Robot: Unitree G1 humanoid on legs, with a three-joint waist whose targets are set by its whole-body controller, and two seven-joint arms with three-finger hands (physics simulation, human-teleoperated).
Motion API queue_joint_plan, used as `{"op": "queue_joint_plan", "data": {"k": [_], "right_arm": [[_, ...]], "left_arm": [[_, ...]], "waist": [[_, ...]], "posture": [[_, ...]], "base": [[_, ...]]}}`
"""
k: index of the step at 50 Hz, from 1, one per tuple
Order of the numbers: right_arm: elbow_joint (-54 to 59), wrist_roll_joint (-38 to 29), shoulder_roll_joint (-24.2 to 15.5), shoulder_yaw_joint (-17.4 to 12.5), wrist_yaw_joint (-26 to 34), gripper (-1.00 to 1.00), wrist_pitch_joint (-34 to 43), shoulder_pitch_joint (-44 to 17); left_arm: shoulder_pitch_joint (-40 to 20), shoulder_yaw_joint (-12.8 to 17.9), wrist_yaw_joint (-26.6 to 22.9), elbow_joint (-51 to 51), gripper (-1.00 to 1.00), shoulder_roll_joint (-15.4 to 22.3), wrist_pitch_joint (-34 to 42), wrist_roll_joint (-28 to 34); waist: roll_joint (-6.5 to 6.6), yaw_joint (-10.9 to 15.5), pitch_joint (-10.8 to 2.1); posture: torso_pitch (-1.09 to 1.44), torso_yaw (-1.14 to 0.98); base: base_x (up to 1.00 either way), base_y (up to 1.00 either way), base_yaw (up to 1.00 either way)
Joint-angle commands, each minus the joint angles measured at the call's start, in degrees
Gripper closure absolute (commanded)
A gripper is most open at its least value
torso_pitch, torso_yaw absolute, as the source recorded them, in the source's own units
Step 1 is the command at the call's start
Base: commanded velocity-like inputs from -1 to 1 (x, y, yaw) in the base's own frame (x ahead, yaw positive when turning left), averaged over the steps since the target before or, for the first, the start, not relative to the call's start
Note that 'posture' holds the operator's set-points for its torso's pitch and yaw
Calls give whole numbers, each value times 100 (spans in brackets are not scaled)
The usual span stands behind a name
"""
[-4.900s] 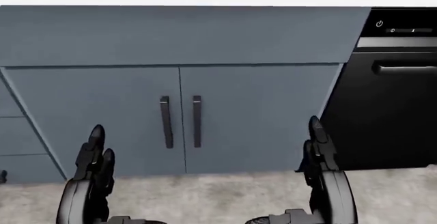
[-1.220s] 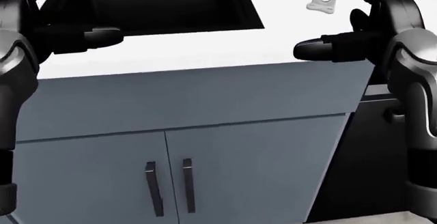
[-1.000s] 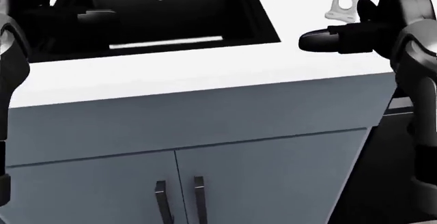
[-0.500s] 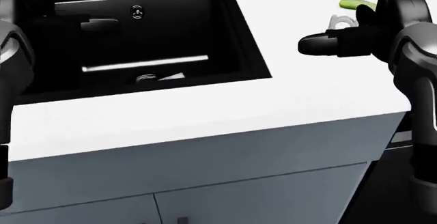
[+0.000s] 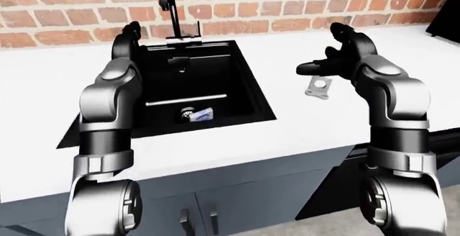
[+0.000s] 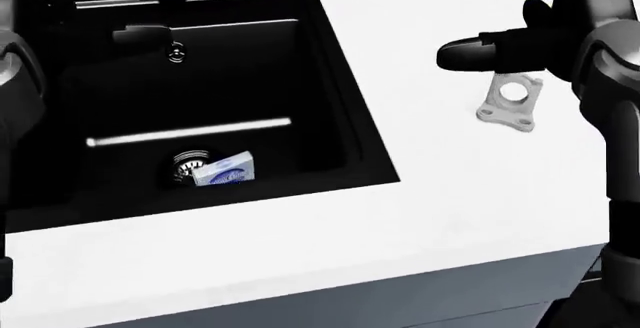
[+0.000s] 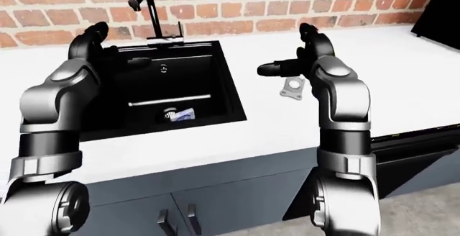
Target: Turn the sink spout to the right.
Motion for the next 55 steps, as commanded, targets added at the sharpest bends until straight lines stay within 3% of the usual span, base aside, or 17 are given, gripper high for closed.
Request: {"op": "queue_joint_plan", "data": {"k": [1,7,9,10,11,12,15,18,20,21,22,23,25,29,32,40,55], "right_arm": [[-263,32,-36,-2,15,-100,-199,-246],[-609,72,-112,-31,12,-100,171,-337],[-654,77,-146,-50,22,-100,202,-330],[-641,79,-149,-59,22,-100,177,-318],[-661,87,-139,-64,20,-100,168,-289],[-678,90,-137,-65,15,-100,174,-279],[-553,89,-103,-39,-1,-100,70,-304],[-488,73,-79,11,7,-100,26,-364],[-515,68,-94,8,22,-100,73,-396],[-590,72,-99,-1,23,-100,121,-387],[-573,63,-106,0,28,-100,110,-387],[-531,55,-111,-1,34,-100,88,-402],[-580,52,-100,0,29,-100,118,-388],[-517,25,-118,5,47,-100,108,-424],[-498,14,-153,-1,71,-100,142,-489],[-618,2,-164,-17,78,-100,214,-451],[-680,-10,-169,-13,83,-100,299,-518]], "left_arm": [[-266,121,33,-232,-100,135,-225,31],[-382,115,70,-401,-100,168,4,-7],[-427,117,79,-450,-100,179,76,-19],[-464,116,81,-429,-100,184,83,-21],[-472,120,83,-452,-100,189,104,-28],[-469,120,81,-464,-100,192,112,-31],[-524,139,26,-293,-100,260,9,-12],[-522,141,27,-268,-100,280,-99,1],[-530,121,-11,-204,-100,285,-59,28],[-508,139,-9,-220,-100,283,-44,16],[-477,201,-93,-324,-100,275,0,-108],[-441,222,-104,-439,-100,289,51,-167],[-388,224,-79,-605,-100,305,88,-213],[-245,237,-65,-726,-100,333,-58,-225],[-258,264,-89,-749,-100,392,14,-308],[-354,213,-104,-655,-100,384,24,-259],[-578,172,-82,-556,-100,393,160,-281]], "waist": [[11,53,-167],[411,-57,-124],[695,-91,-182],[916,-78,-268],[645,-33,-139],[793,-73,-165],[674,-8,-313],[488,-7,-97],[253,5,-52],[-31,-70,-189],[-134,-106,-330],[-14,-107,-198],[-40,-75,-110],[175,-72,-80],[434,-47,-34],[295,70,-168],[347,61,-280]], "posture": [[0,0],[0,0],[0,0],[0,0],[0,0],[0,0],[0,0],[0,0],[0,0],[0,0],[0,0],[0,0],[0,0],[0,0],[0,0],[0,0],[-2,0]], "base": [[42,0,0],[42,0,0],[42,0,0],[42,0,0],[33,0,0],[30,0,0],[15,0,0],[0,0,0],[0,0,0],[0,0,0],[0,0,0],[0,0,0],[0,0,0],[0,0,0],[0,0,0],[0,0,0],[0,0,0]]}}
